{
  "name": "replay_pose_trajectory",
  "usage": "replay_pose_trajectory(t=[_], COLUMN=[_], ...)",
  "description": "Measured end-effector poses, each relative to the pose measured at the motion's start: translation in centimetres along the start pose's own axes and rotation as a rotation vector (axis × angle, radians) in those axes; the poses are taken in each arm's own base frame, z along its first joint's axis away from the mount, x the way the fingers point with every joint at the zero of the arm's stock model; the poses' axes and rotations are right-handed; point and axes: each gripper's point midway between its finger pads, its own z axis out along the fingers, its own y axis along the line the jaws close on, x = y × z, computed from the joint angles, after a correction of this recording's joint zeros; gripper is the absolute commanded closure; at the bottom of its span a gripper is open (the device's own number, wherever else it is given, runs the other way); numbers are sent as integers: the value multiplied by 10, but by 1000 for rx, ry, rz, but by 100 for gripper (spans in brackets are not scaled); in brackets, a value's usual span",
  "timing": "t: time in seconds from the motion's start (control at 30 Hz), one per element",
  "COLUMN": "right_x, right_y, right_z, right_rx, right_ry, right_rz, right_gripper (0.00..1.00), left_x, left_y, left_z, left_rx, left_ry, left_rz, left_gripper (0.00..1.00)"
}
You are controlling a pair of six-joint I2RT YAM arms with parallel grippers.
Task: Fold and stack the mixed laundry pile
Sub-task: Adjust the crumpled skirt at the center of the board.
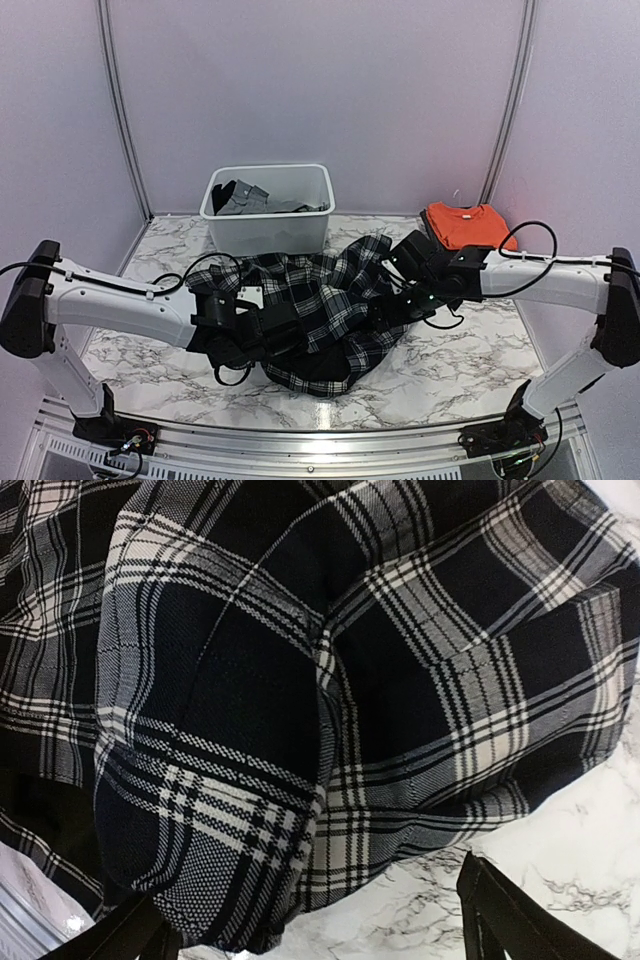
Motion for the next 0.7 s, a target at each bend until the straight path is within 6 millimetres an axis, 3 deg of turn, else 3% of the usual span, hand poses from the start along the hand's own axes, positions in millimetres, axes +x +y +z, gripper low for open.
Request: replay_pose_trajectory(t=[0.07, 0.2, 0.3, 0.4, 0.5, 0.6, 0.7], right_x=[2, 13, 27, 39, 39, 30, 5], right_y=[3, 1, -6, -16, -28, -46, -59], right_z=[8, 19, 26, 32, 31, 22, 1], right_rx=[-12, -6, 20, 60, 87, 127, 157], right_ry=[17, 48, 78, 113, 115, 104, 48], right_rz=[29, 58, 56, 45, 46, 53, 45], right_gripper=[10, 10, 12, 20, 36, 73, 96], left_x=[-2, -8, -13, -18, -25, -42, -73], left_y=[0, 6, 11, 15, 19, 22, 18], left_z=[1, 6, 10, 13, 11, -4, -33], left_rx=[-1, -17, -32, -42, -39, -10, 49], left_ry=[0, 5, 6, 9, 3, -33, -95], left_rz=[1, -2, 5, 22, 23, 27, 42], left_gripper=[61, 81, 91, 100, 100, 100, 100])
